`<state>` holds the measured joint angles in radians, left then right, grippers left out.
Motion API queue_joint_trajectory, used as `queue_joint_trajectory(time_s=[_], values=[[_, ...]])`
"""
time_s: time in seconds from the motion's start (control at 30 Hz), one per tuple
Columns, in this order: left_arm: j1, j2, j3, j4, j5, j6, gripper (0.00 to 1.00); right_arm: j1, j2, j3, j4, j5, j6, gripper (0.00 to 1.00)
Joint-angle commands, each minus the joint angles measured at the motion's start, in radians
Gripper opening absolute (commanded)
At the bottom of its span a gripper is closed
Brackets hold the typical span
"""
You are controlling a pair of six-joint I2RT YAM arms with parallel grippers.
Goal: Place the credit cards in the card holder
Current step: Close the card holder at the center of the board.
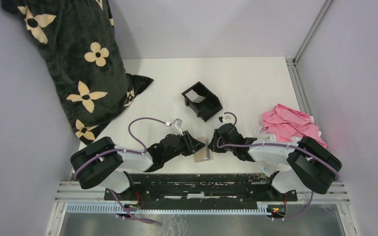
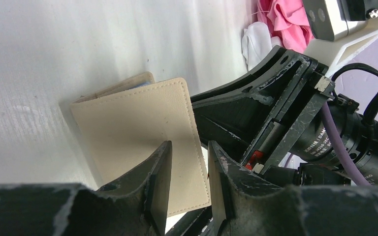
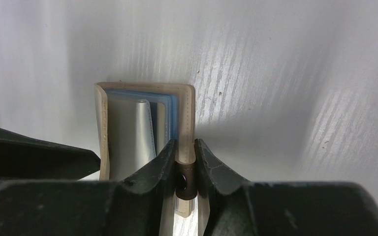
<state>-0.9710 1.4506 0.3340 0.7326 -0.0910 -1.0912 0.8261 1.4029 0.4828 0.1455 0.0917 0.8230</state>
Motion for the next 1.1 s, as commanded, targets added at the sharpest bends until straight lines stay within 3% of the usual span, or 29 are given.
queue_joint_trajectory(time_s=[0.0, 1.07], values=[[-0.006, -0.024, -0.012, 0.042, -0.025, -0.036, 0.41, 0.011, 0.004, 0.019, 0.002, 0.019, 0.006, 0.25], [-0.061, -0.124, -0.13, 0.07, -0.111, -0.052, 0.4, 0.025, 0.018, 0.02, 0.006, 0.025, 0.01, 0.26]])
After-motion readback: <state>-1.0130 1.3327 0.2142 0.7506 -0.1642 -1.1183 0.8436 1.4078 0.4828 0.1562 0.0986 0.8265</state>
